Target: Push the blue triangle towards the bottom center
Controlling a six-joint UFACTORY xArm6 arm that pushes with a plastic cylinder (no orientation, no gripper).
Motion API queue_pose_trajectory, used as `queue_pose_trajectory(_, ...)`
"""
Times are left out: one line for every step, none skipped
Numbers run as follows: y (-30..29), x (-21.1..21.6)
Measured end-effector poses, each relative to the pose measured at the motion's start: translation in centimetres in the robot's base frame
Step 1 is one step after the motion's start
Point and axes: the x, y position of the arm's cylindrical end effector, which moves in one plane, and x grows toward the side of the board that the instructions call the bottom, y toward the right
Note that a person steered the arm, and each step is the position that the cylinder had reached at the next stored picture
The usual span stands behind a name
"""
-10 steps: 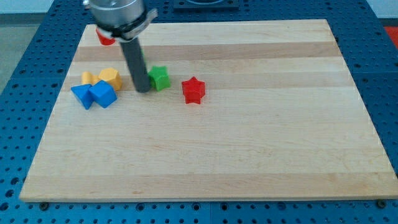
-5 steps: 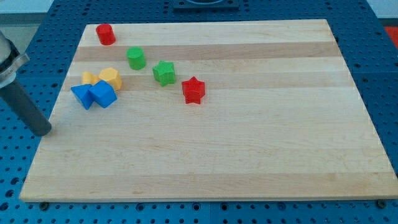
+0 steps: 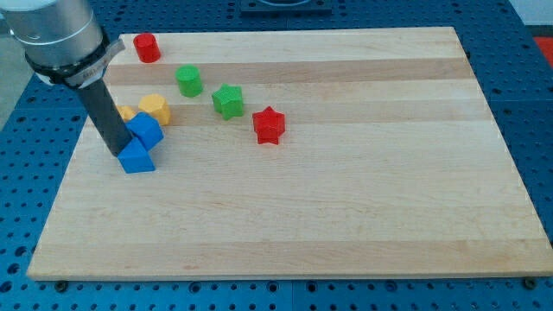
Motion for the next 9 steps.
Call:
queue_pose_trajectory(1.3, 2.1)
queue_pose_trajectory(8.6, 4.5)
queue_pose_trajectory(14.7, 6.9)
queue_pose_trajectory(11.4, 8.6)
queue_pose_trajectory(12.6, 11.7)
queue_pose_trajectory(19.4, 11.4)
queue_pose_trajectory(20.2, 8.8)
queue_pose_trajectory(16.9, 7.7)
queue_pose_trajectory(15.4, 11.0)
